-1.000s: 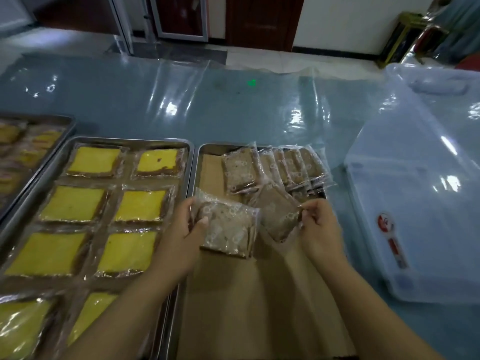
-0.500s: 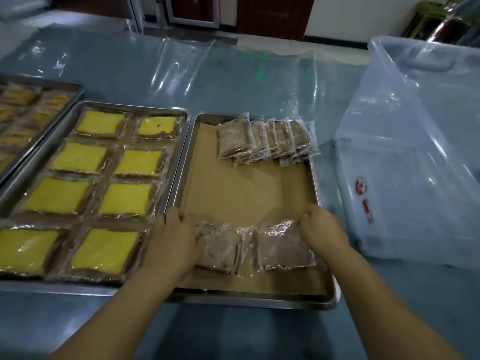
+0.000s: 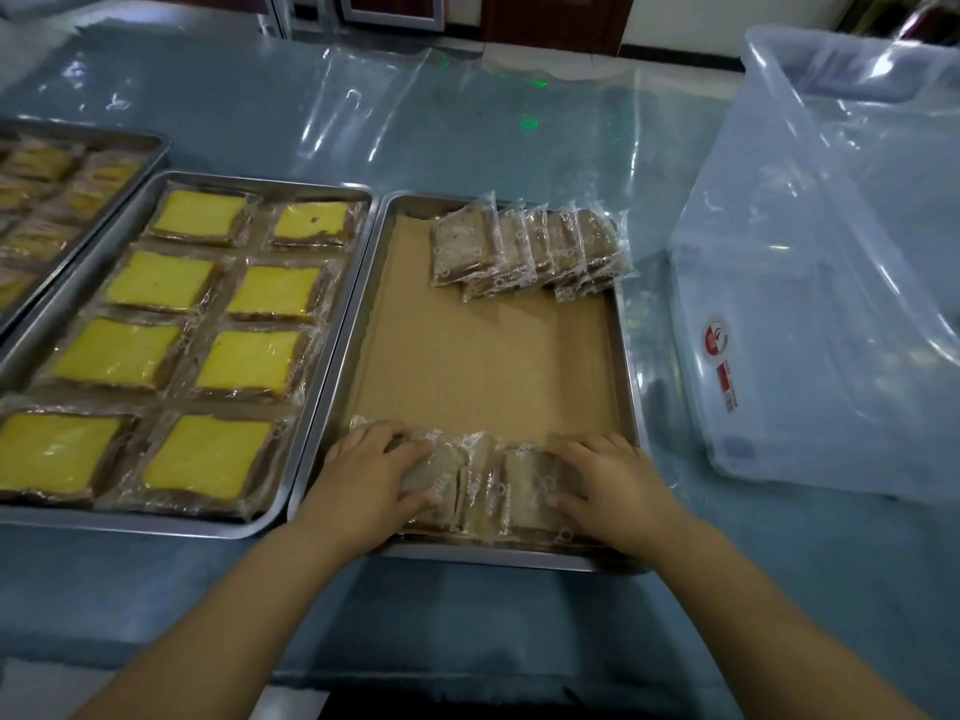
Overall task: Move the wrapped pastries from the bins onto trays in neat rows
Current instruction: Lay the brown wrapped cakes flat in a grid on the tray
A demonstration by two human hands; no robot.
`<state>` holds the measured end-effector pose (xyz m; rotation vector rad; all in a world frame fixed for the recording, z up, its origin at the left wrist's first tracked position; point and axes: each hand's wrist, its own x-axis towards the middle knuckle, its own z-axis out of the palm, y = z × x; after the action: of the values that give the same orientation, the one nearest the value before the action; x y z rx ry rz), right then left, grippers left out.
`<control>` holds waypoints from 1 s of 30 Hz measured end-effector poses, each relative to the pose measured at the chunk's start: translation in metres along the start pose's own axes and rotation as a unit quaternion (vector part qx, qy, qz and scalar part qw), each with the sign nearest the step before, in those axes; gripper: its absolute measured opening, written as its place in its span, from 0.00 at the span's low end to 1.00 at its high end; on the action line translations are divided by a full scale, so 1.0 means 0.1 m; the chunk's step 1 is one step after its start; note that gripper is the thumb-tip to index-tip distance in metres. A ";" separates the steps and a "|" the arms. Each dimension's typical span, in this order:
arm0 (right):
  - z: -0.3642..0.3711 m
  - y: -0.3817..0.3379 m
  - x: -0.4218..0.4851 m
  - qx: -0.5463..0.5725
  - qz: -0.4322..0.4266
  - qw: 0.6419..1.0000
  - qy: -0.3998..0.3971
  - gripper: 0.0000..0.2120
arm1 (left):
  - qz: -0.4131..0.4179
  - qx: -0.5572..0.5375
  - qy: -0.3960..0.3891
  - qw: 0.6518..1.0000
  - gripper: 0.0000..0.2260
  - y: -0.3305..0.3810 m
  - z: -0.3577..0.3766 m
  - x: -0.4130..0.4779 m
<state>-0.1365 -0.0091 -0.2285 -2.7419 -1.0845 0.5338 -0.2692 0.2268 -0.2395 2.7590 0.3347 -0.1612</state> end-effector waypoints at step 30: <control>-0.92 -0.14 2.12 0.170 0.150 0.967 0.117 0.16 | 0.039 -0.046 0.067 0.996 0.21 -0.32 -0.73 2.38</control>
<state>0.0328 0.1456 -0.1969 -2.5858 -0.4748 0.3745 -0.0420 0.3325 -0.2184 2.6931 0.2601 0.0585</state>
